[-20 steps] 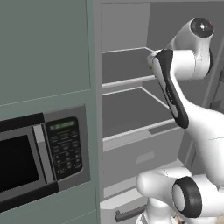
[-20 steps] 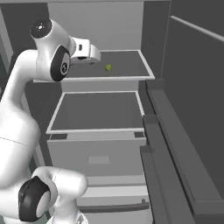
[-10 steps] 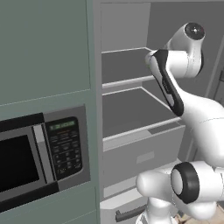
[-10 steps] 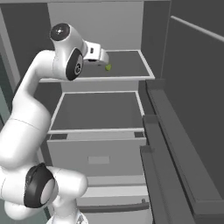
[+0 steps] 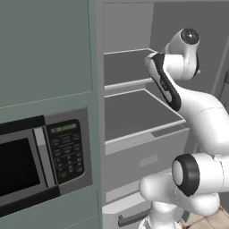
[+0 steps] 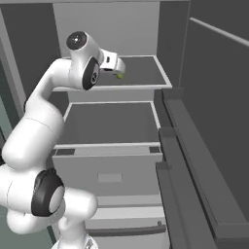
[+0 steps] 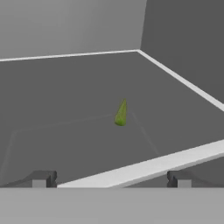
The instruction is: There is a bowl on the dining counter. Grab a lemon wedge from the fridge and place it in the bowl. Then get the liquor bottle and glass cup from the cabinet and place them next to the bowl.
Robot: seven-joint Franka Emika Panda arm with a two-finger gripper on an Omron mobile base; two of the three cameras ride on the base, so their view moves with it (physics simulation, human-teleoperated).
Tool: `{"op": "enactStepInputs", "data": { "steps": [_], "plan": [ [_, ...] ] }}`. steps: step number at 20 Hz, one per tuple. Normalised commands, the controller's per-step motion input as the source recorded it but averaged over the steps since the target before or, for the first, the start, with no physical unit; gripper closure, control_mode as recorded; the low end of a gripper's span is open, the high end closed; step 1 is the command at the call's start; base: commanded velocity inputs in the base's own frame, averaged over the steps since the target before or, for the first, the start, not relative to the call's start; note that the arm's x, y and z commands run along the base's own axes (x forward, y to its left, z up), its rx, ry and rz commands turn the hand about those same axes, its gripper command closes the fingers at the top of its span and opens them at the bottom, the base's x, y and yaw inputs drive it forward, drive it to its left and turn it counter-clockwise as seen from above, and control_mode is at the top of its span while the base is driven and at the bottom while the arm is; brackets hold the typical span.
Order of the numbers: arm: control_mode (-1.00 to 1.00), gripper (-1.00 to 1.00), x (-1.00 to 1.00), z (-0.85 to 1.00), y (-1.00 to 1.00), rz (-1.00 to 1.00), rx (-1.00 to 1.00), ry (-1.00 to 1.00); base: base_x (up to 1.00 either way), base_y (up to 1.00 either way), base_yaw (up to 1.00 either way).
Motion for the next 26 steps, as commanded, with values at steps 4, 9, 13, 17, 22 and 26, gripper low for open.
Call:
{"op": "enactStepInputs", "data": {
  "steps": [4,9,13,17,22,26],
  "plan": [
    [-1.00,-1.00,0.41,-0.14,-0.06,-0.04,0.00,0.00,0.00,0.00,0.00],
    [-1.00,-1.00,0.36,-0.11,-0.04,-0.03,0.00,0.00,0.00,0.00,0.00],
    [-1.00,-1.00,0.42,-0.08,-0.05,-0.02,0.00,0.00,0.00,0.00,0.00],
    [-1.00,-1.00,0.44,-0.08,-0.09,-0.02,0.00,0.01,0.00,0.00,0.00],
    [-1.00,-1.00,0.39,-0.10,-0.11,-0.01,0.00,0.01,0.00,0.00,0.00],
    [-1.00,-1.00,0.33,-0.16,-0.08,-0.01,0.00,0.03,0.00,0.00,0.00]
  ]
}}
